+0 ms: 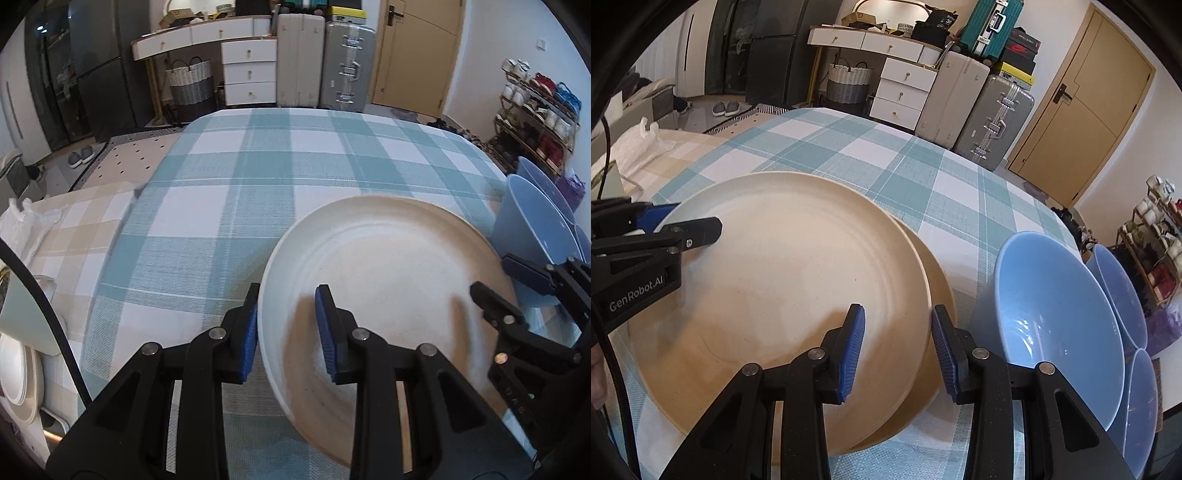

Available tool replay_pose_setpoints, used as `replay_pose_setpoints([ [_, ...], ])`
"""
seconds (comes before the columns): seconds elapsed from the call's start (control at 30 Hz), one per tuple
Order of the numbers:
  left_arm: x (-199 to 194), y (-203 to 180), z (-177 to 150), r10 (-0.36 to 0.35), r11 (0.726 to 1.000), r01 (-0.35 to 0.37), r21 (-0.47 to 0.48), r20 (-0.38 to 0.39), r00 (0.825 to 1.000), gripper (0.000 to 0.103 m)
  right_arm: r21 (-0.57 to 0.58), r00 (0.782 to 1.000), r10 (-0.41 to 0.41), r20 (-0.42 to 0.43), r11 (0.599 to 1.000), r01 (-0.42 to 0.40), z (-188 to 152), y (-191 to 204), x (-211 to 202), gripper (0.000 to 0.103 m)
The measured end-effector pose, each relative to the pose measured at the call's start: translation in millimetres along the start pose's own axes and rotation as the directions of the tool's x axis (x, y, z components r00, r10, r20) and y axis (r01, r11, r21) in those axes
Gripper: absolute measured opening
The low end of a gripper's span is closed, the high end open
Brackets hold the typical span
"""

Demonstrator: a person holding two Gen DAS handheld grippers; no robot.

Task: Organize plates and bowls
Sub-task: 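Lower the held plates onto the plate stack and open both tools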

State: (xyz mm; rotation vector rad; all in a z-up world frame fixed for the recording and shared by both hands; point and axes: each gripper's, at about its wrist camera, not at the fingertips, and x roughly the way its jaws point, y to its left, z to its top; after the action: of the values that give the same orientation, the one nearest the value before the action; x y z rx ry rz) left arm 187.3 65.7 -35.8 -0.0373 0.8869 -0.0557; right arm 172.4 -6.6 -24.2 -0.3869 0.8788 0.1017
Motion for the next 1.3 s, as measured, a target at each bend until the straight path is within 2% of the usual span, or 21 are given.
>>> replay_pose_setpoints([
  [0.1,7,-11,-4,-0.009,1.000,0.010,0.029,-0.024,1.000,0.024,-0.031,1.000,0.002,-0.001,1.000,-0.002,-2,7,1,0.038],
  [0.23,11,-23,-11,0.045,0.996,-0.045,0.078,-0.009,0.999,0.024,-0.075,0.999,-0.041,-0.004,0.996,0.040,-4,13,4,0.039],
  [0.33,14,-23,-14,0.046,0.996,-0.044,0.079,-0.018,0.999,0.024,-0.073,0.999,-0.041,-0.001,0.997,0.041,-5,11,4,0.047],
  [0.5,13,-20,-16,0.029,0.998,-0.027,0.063,-0.027,0.999,0.024,-0.053,1.000,-0.016,0.000,0.998,0.016,-5,8,2,0.049],
  [0.57,11,-17,-15,0.015,0.999,-0.013,0.050,-0.030,0.999,0.028,-0.045,1.000,-0.008,-0.003,0.999,0.008,-4,7,1,0.050],
  [0.63,9,-15,-14,0.004,0.999,-0.003,0.040,-0.028,1.000,0.037,-0.038,1.000,0.004,0.002,0.999,-0.004,-3,7,-1,0.052],
  [0.7,4,-13,-13,0.010,0.999,-0.009,0.039,-0.021,1.000,0.045,-0.032,1.000,0.011,0.018,0.999,-0.010,-1,6,-6,0.059],
  [0.77,-5,-12,-11,0.002,0.999,-0.002,0.035,-0.006,1.000,0.054,-0.027,0.999,0.017,0.043,0.999,-0.016,1,6,-13,0.072],
  [0.87,-18,-10,-7,0.025,0.999,-0.026,0.023,0.015,1.000,0.064,-0.013,0.997,0.025,0.067,1.000,-0.024,4,2,-23,0.077],
  [0.93,-27,-6,-5,0.035,0.999,-0.035,0.008,0.028,0.999,0.075,0.008,0.996,0.028,0.079,1.000,-0.029,6,-2,-29,0.081],
  [1.1,-53,-3,0,0.024,1.000,-0.024,-0.006,0.060,0.998,0.079,0.077,0.993,0.070,0.100,0.994,-0.078,11,-19,-46,0.091],
  [1.17,-64,-5,1,0.034,0.999,-0.034,-0.003,0.079,0.996,0.082,0.102,0.989,0.087,0.116,0.990,-0.099,12,-25,-55,0.099],
  [1.27,-78,-9,3,0.039,0.999,-0.039,-0.001,0.107,0.994,0.090,0.123,0.987,0.096,0.133,0.986,-0.112,13,-34,-66,0.101],
  [1.3,-83,-9,3,0.048,0.999,-0.047,-0.003,0.116,0.992,0.097,0.128,0.985,0.101,0.137,0.985,-0.119,12,-36,-69,0.101],
])
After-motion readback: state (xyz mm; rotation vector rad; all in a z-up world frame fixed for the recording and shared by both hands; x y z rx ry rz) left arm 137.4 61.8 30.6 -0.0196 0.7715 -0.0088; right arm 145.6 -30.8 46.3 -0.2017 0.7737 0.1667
